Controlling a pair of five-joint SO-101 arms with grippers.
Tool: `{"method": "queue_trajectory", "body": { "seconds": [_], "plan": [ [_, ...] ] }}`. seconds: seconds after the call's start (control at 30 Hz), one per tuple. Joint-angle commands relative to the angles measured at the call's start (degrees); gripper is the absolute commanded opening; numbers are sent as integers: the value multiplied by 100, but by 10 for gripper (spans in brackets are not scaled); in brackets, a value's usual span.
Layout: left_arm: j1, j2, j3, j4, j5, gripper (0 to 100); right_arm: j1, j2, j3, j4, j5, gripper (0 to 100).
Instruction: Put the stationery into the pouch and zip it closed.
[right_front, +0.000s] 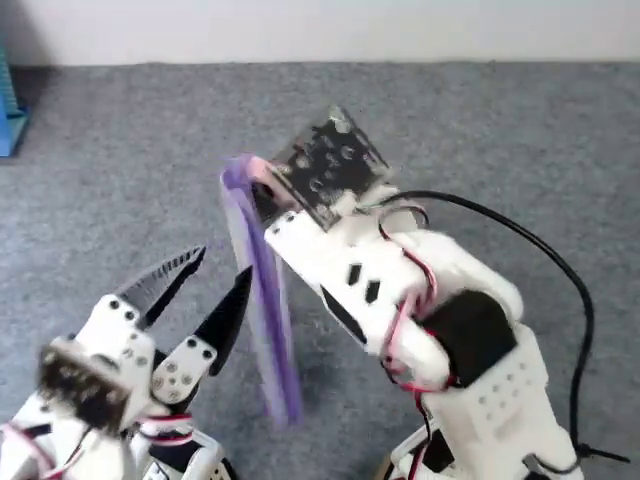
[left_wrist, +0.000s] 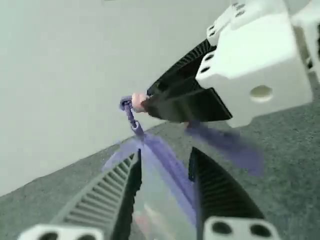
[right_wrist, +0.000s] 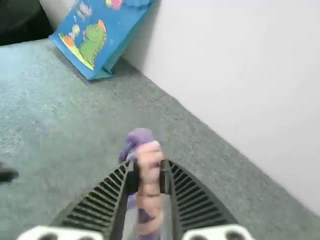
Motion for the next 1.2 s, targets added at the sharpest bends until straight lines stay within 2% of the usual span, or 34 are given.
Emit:
{"method": "queue_trajectory", "body": {
  "seconds": [0.0,0.23,0.47,0.57,0.7,0.93,1.17],
  "plan": [
    [-18,-35,382,-501,-53,156,-198,-75,-571,13,352,8],
    [-18,-18,998,-1090,-35,156,-356,-347,-211,338,457,8],
    [-26,-44,708,-695,-26,155,-251,-426,176,330,431,8],
    [-88,-44,497,-422,-18,140,75,-330,686,-136,185,8],
    [-897,-44,470,-202,-53,88,400,57,1284,-1007,-695,8],
    [-2725,-44,479,-132,-53,86,391,1411,1512,-1789,-2224,8],
    [-4527,-44,681,211,-202,85,391,2958,1503,-3371,-2462,8]
  ]
}}
